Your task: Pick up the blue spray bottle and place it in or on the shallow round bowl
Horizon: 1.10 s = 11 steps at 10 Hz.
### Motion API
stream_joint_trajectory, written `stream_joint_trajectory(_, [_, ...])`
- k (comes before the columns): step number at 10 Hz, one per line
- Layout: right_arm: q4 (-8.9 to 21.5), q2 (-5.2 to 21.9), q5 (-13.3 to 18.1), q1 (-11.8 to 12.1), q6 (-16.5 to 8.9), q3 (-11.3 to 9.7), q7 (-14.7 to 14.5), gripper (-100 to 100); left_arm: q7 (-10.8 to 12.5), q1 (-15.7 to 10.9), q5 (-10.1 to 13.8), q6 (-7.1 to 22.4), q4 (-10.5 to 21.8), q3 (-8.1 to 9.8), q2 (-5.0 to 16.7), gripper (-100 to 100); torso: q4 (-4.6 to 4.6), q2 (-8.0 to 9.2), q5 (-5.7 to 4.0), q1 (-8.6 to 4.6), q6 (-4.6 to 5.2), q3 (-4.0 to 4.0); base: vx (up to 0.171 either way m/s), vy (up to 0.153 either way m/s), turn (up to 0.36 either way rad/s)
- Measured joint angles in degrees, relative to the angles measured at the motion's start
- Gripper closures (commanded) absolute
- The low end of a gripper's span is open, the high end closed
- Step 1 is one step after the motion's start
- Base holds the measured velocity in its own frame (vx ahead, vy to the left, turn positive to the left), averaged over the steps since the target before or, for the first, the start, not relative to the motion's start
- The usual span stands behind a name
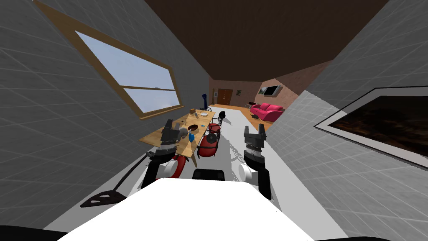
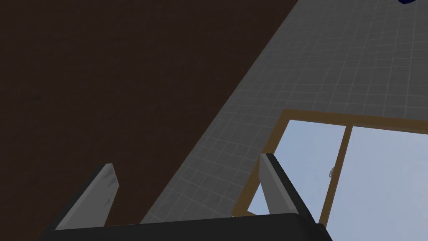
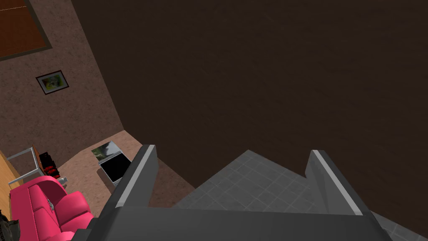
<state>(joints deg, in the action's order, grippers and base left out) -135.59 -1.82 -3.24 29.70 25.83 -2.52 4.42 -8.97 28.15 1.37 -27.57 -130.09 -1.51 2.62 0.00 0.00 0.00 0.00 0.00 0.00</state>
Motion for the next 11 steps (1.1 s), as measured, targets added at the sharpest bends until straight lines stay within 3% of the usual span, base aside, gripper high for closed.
stream_joint_trajectory(5, [0.0,0.0,0.0,0.0,0.0,0.0,0.0,0,-3.0,1.7,-2.1,1.1,5.2,-1.13,4.7,-100,0.01,0.04,-0.01,-0.05,0.00,0.02,-0.007,-0.011,-0.049])
stream_joint_trajectory(7, [0.0,0.0,0.0,0.0,0.0,0.0,0.0,0,-3.5,2.4,-2.1,1.5,8.2,-0.16,7.3,-100,0.01,0.04,-0.01,-0.04,0.00,0.02,-0.010,-0.018,-0.055])
stream_joint_trajectory(11, [0.0,0.0,0.0,0.0,0.0,0.0,0.0,0,-6.1,4.3,-3.6,2.5,15.0,-0.50,10.2,-100,0.01,0.03,-0.01,-0.06,0.00,0.02,-0.006,-0.020,-0.060])
